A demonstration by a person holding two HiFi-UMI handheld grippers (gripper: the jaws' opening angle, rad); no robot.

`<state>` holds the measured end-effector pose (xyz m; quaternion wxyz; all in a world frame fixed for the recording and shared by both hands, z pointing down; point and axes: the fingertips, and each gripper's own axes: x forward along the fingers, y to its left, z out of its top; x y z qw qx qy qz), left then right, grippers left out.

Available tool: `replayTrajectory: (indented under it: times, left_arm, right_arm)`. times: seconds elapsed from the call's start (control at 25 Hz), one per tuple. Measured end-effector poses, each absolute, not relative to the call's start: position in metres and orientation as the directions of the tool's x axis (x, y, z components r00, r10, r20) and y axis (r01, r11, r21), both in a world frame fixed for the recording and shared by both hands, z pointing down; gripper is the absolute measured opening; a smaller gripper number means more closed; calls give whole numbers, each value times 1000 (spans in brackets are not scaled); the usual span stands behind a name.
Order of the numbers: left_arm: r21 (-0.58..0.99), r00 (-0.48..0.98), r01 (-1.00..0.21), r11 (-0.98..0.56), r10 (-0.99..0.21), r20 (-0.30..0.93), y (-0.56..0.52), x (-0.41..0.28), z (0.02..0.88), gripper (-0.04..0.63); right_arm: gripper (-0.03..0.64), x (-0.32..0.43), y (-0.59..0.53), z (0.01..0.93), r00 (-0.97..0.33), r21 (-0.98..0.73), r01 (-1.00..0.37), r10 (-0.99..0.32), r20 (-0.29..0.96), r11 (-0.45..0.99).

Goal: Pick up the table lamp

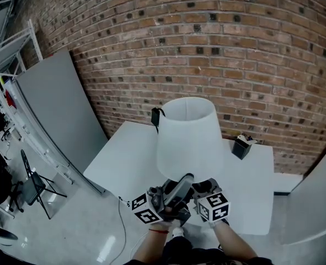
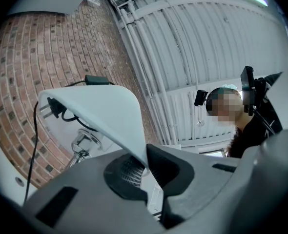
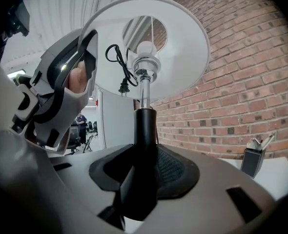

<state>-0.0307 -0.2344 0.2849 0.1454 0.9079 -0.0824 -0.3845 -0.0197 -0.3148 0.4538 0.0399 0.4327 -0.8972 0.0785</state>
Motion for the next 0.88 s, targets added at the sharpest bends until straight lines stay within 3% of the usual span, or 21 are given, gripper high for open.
replayTrajectory:
  times: [0.88]
  left_arm:
    - [263,694,-66,-962,-234,-681,-201,-28,224,12]
  right_arm:
    - [149,-19,-291,386,-628,-64,-777,-778,8,626]
